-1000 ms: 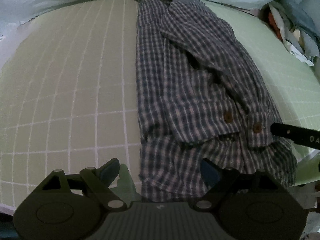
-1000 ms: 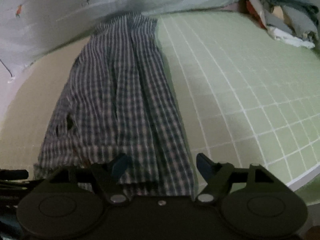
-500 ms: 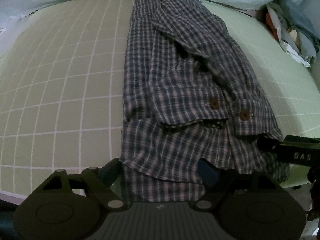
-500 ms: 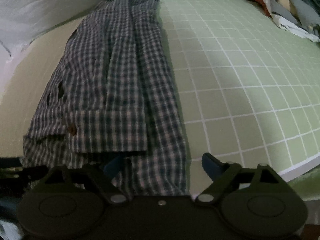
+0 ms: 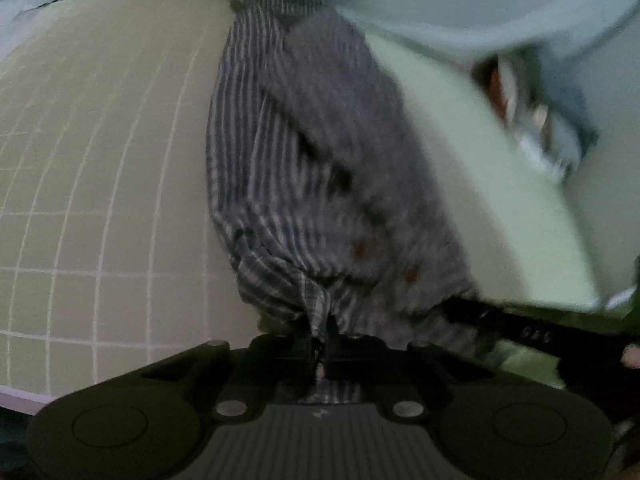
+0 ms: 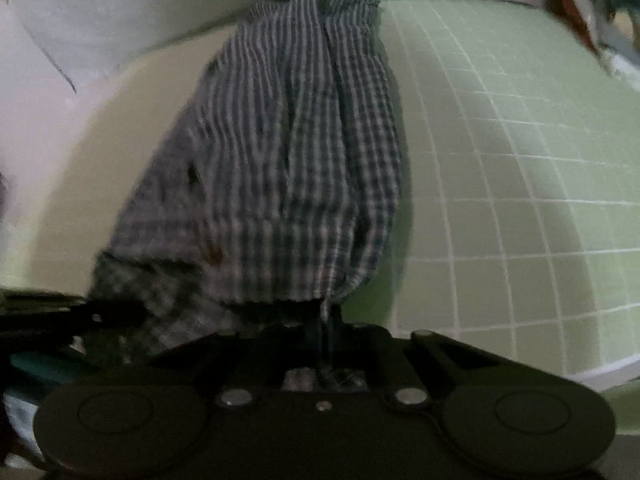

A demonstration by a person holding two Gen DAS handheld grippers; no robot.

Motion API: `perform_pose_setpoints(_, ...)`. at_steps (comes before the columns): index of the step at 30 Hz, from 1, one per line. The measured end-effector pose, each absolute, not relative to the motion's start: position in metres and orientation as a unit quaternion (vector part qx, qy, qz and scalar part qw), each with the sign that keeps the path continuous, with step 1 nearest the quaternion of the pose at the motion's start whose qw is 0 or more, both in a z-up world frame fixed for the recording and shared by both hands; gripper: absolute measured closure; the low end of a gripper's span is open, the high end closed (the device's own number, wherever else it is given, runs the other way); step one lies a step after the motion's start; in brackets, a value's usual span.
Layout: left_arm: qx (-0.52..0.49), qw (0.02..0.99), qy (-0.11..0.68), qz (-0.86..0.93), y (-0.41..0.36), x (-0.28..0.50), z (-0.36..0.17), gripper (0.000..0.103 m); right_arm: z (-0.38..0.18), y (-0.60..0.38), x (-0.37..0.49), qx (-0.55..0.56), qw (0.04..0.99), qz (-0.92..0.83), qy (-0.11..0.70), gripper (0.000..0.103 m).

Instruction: Fold clothes

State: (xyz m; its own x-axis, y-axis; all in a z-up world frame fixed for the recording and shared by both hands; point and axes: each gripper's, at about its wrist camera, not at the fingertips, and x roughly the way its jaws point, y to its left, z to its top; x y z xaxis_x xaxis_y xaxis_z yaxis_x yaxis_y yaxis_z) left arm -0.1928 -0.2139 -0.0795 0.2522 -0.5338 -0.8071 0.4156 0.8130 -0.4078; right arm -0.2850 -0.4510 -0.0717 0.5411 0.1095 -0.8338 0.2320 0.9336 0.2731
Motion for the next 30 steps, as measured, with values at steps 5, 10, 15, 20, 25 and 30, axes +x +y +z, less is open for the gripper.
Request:
perform_pose_setpoints(5, -0.151, 0.801, 0.498, -0.296, -0.22, -0.18, -0.043, 0.1, -0.042, -0.478, -0.275, 0.231, 0.869, 0.001, 0.438, 0.1)
perform_pose_setpoints(10, -0.212, 0.82, 0.458, -0.271, -0.238, -0.159, -0.022, 0.1, -0.018, -0.519, -0.253, 0.278, 0.877, 0.029, 0.39, 0.1)
perform_pose_setpoints(15, -0.256, 0.825, 0.448, -0.23, -0.231, -0.131, -0.015, 0.1, -0.017, -0.551, -0.217, 0.327, 0.871, 0.03, 0.366, 0.101)
perform_pose_setpoints(20, -0.269, 0.822, 0.454, -0.215, -0.232, -0.09, -0.019, 0.1, -0.021, -0.559, -0.18, 0.342, 0.867, 0.018, 0.361, 0.101)
perform_pose_setpoints(25, -0.281, 0.811, 0.469, -0.209, -0.237, -0.029, -0.033, 0.1, -0.031, -0.569, -0.134, 0.362, 0.858, -0.004, 0.364, 0.101)
perform_pose_setpoints(30, -0.267, 0.804, 0.501, -0.177, -0.256, 0.039, -0.053, 0.092, -0.046, -0.583, -0.077, 0.365, 0.853, -0.021, 0.373, 0.1)
